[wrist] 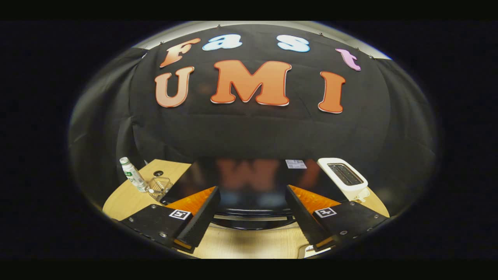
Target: Open the toaster oven, put the food inside, and close the toaster oven door.
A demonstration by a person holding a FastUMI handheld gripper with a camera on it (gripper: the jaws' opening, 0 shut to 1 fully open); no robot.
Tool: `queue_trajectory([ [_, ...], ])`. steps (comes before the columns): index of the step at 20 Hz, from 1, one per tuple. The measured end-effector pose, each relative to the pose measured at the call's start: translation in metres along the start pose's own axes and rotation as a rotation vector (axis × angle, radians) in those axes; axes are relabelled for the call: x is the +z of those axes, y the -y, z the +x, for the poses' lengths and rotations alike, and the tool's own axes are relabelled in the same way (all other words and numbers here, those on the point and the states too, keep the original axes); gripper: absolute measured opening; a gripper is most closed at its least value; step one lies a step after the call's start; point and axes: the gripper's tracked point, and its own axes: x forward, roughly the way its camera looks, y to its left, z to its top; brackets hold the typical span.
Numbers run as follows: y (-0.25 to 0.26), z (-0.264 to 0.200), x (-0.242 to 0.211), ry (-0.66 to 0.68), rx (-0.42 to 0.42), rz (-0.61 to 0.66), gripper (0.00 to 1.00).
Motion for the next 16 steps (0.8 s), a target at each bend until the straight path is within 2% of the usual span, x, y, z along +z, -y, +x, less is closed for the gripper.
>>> queue_trajectory([
  [3, -0.003, 0.011, -0.019, -0.052, 0.001, -0.002, 1.0],
  [8, -0.014, 0.01, -0.019, -0.05, 0.035, 0.046, 0.99],
  [14, -0.029, -0.006, -0.027, -0.08, 0.073, 0.025, 0.99],
  [16, -0.028, -0.012, -0.028, -0.088, 0.052, -0.016, 0.99],
])
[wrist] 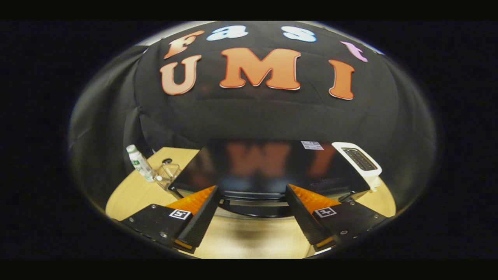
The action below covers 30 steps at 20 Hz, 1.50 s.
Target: Open the toaster oven, put the food inside, and close the toaster oven door.
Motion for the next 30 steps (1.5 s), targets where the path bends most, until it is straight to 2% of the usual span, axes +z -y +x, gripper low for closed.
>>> queue_trajectory([
  [4, -0.001, -0.014, -0.016, -0.032, -0.01, 0.059, 0.99],
  [10, -0.005, -0.047, -0.045, -0.074, 0.004, 0.052, 0.98],
  [17, -0.013, -0.078, -0.119, -0.175, 0.028, 0.061, 0.98],
  [21, -0.017, -0.085, -0.153, -0.225, 0.031, 0.057, 0.98],
  [30, -0.02, -0.078, -0.197, -0.295, 0.031, 0.039, 0.98],
])
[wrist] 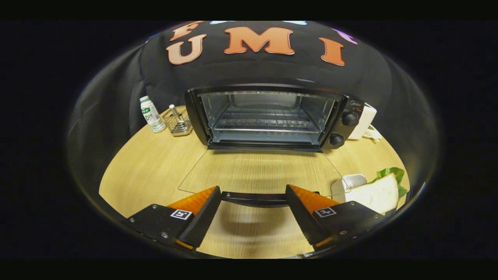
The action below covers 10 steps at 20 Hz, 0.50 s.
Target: Open the toaster oven, put the food inside, and close the toaster oven door.
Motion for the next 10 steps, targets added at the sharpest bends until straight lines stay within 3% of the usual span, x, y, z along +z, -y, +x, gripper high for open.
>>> queue_trajectory([
  [10, -0.001, 0.017, -0.023, -0.033, -0.001, -0.007, 0.99],
])
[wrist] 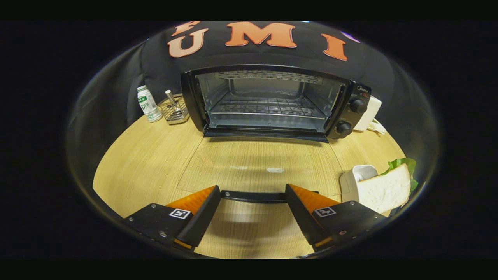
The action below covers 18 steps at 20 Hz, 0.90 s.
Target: Open the toaster oven, put the food inside, and close the toaster oven door.
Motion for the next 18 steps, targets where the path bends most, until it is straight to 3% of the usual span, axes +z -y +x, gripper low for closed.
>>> queue_trajectory([
  [8, 0.013, -0.03, 0.011, 0.033, 0.025, 0.066, 0.99],
  [18, 0.186, -0.122, 0.043, 0.12, -0.114, 0.118, 0.99],
])
